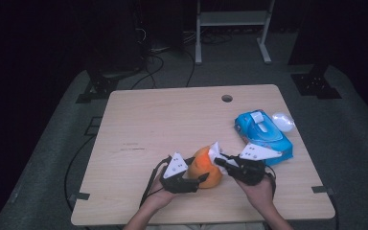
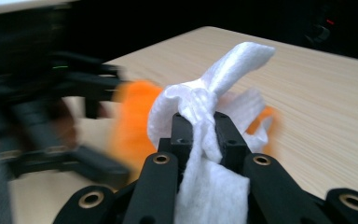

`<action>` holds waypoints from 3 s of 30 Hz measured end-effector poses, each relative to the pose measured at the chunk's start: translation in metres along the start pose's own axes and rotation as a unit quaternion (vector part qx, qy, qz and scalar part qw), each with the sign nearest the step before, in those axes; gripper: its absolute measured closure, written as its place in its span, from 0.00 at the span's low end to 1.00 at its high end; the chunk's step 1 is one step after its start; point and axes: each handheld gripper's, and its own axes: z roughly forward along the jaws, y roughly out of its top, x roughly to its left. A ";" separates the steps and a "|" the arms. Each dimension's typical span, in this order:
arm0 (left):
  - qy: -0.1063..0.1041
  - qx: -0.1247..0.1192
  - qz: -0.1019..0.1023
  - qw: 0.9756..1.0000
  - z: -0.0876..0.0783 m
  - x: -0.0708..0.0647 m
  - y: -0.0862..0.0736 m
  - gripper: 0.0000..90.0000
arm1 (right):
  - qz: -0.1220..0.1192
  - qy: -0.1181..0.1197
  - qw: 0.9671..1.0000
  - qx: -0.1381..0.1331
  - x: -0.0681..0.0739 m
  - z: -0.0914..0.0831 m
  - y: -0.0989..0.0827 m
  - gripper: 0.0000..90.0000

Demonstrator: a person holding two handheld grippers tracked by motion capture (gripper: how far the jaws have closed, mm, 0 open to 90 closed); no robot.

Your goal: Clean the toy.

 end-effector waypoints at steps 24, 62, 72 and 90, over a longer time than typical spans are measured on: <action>-0.006 -0.002 -0.011 1.000 0.006 -0.001 0.001 0.16 | -0.004 0.008 1.000 0.015 -0.004 -0.004 0.000 0.89; -0.005 0.014 0.052 0.999 0.010 -0.019 0.001 0.28 | -0.057 0.064 0.996 0.028 0.030 -0.006 0.014 0.89; -0.009 0.019 0.082 0.996 0.011 -0.026 0.000 0.35 | -0.044 0.025 0.998 0.044 0.003 -0.007 0.011 0.89; -0.024 0.019 0.080 0.996 0.011 -0.023 -0.003 0.37 | 0.021 0.010 0.999 0.041 -0.031 -0.007 -0.003 0.89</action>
